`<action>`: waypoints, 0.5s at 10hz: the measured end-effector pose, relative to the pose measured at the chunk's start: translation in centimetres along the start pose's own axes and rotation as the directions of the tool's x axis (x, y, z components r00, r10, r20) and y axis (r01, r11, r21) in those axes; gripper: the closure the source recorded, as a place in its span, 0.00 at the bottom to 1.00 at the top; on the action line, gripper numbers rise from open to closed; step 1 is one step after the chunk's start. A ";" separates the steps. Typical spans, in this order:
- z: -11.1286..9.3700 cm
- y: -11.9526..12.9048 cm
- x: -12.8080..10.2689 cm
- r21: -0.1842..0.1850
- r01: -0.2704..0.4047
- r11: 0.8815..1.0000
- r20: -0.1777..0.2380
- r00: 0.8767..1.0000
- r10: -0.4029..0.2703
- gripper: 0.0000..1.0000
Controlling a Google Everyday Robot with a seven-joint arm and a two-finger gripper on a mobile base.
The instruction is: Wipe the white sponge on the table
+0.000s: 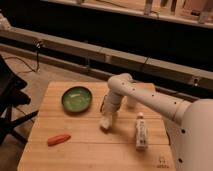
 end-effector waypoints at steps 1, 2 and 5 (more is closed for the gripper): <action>-0.1 0.1 0.2 0.003 -0.003 1.000 0.000 1.000 0.003 0.94; -0.2 0.4 0.5 0.005 -0.003 1.000 0.000 1.000 0.003 0.94; -0.3 1.6 0.6 0.002 -0.016 1.000 -0.005 1.000 0.016 0.94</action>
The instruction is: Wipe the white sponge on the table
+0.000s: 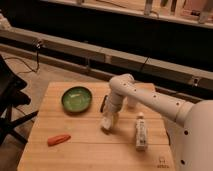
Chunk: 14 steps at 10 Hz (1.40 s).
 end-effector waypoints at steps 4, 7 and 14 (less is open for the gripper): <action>-0.1 -0.1 0.2 0.001 -0.004 1.000 -0.005 1.000 0.004 0.94; 0.0 -0.9 -0.3 0.004 -0.006 1.000 -0.009 1.000 0.006 0.94; -0.2 0.2 0.4 0.001 -0.018 1.000 -0.018 1.000 0.018 0.94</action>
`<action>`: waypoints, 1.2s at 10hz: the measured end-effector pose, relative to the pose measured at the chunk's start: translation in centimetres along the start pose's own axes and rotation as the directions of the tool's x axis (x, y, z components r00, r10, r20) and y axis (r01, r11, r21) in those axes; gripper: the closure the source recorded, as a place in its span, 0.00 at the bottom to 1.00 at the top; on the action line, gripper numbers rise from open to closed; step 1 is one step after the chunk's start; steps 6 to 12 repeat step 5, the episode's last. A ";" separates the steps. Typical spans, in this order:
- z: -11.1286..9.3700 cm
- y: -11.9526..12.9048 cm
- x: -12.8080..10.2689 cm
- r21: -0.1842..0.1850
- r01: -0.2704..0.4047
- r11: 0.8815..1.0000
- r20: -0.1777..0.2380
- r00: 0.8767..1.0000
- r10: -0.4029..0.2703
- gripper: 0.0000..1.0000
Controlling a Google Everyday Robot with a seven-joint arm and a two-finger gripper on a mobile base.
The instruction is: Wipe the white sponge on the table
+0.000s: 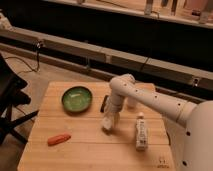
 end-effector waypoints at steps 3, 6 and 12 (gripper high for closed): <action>0.0 -0.8 -0.5 0.007 -0.002 1.000 -0.001 1.000 0.002 0.94; 0.0 -1.6 -0.2 0.005 0.002 1.000 -0.005 1.000 -0.002 0.94; 0.0 -1.6 -0.2 0.005 0.002 1.000 -0.005 1.000 -0.002 0.94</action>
